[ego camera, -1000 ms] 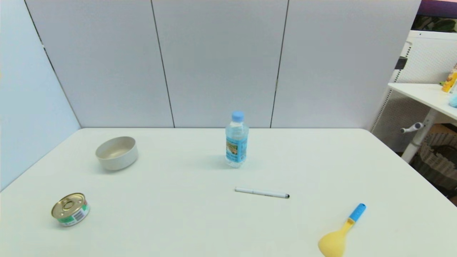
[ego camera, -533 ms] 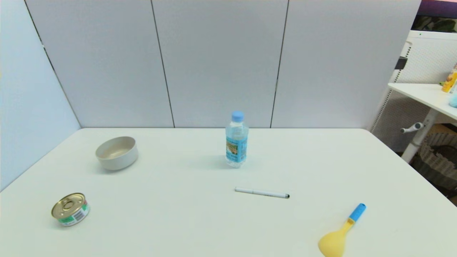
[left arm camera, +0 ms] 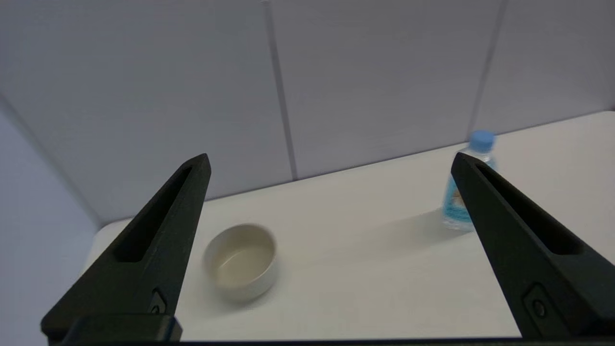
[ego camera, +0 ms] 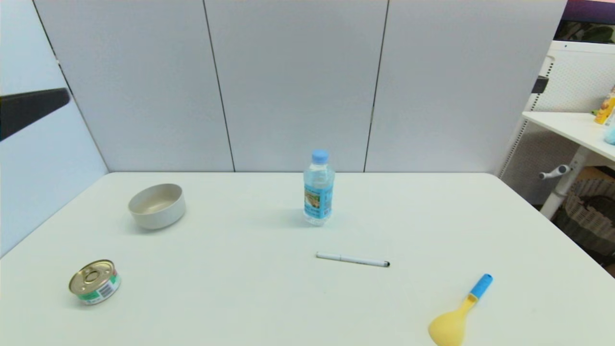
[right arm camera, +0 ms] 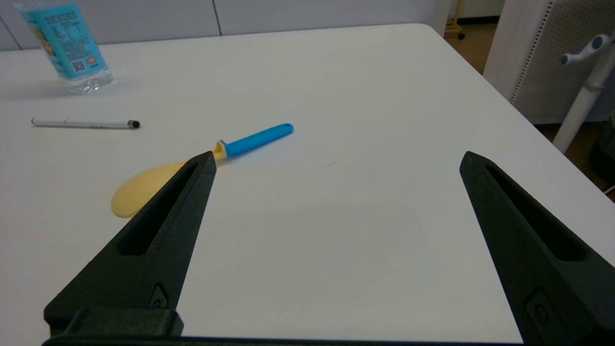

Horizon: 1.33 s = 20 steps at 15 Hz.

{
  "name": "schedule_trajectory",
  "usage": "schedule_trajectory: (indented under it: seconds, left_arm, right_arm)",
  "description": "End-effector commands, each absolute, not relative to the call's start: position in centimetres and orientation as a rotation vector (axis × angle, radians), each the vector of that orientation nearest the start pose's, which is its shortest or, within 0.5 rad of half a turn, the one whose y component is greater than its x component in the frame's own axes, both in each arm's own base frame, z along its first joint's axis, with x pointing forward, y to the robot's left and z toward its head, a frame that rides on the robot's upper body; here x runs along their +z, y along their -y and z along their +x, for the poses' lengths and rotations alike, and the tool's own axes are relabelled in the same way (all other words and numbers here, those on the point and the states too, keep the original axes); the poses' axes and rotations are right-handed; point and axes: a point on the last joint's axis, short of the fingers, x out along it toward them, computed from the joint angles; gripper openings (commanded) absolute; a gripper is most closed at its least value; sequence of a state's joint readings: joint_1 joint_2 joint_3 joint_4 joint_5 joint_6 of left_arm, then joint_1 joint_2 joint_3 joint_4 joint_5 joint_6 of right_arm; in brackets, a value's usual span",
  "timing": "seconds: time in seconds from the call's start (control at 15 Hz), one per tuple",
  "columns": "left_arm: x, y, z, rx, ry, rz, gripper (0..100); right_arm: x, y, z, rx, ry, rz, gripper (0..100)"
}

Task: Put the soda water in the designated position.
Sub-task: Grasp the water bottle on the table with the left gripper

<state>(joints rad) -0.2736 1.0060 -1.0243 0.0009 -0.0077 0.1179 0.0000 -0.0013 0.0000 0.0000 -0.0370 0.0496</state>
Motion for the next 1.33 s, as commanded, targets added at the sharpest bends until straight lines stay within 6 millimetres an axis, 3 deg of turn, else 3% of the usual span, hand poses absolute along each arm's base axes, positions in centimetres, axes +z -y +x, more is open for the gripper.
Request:
schedule_trajectory:
  seconds: [0.07, 0.33, 0.67, 0.93, 1.33]
  left_arm:
    - [33.2, 8.9, 18.0, -0.466, -0.059, 0.136, 100]
    - [30.2, 15.2, 22.9, -0.593, -0.052, 0.133, 100]
    - [25.1, 20.0, 27.3, -0.641, -0.088, 0.127, 100]
    - [20.9, 22.1, 28.4, -0.663, -0.11, 0.059, 100]
    - [16.2, 22.9, 28.3, -0.676, -0.122, 0.03, 100]
  right_arm:
    - [7.5, 0.1, -2.3, -0.037, 0.001, 0.051, 100]
    - [7.5, 0.1, -2.3, -0.037, 0.001, 0.051, 100]
    - [7.5, 0.1, -2.3, -0.037, 0.001, 0.051, 100]
    - [7.5, 0.1, -2.3, -0.038, 0.001, 0.051, 100]
    - [7.5, 0.1, -2.3, -0.038, 0.001, 0.049, 100]
